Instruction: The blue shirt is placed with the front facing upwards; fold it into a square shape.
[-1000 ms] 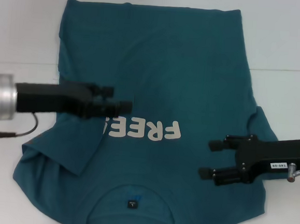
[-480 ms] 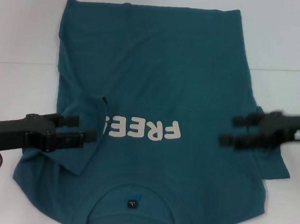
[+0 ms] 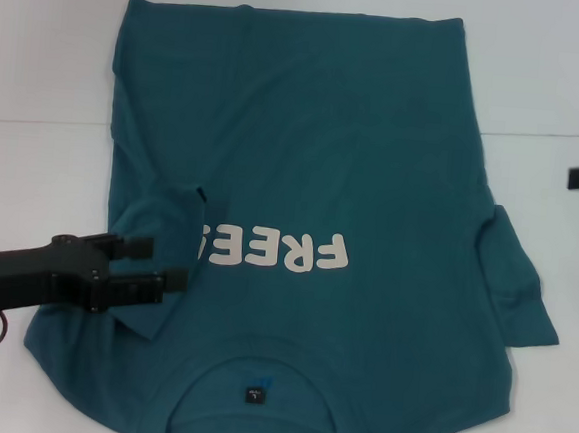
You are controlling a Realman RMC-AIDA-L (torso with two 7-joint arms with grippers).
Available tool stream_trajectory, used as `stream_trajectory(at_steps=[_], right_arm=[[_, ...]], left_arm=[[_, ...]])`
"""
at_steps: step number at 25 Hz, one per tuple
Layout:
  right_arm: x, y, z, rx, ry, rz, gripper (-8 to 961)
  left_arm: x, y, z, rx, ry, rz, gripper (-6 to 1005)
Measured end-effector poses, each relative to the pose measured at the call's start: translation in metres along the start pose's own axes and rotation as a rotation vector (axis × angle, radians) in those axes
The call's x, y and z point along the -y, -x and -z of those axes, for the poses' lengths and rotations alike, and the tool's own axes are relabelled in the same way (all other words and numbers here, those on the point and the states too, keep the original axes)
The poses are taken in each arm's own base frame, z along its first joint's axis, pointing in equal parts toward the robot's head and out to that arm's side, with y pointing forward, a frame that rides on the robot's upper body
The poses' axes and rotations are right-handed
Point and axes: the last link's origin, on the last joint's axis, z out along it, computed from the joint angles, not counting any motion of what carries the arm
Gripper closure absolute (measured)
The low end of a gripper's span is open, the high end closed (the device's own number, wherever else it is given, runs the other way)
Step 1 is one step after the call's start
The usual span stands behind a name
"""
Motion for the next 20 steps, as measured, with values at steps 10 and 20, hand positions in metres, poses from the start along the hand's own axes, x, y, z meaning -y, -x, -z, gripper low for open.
stream_trajectory(at_steps=[10,20], right_arm=[[0.027,-0.021,-0.031,-0.161,-0.131,-0.058,30],[0.029,-0.025,-0.054,-0.167,-0.138,-0.044,79]], left_arm=[[0.002,0.007,-0.002,0.007,-0.003,0.005,158],[0.001,0.013,0.000,0.009,-0.002,0.015,158]])
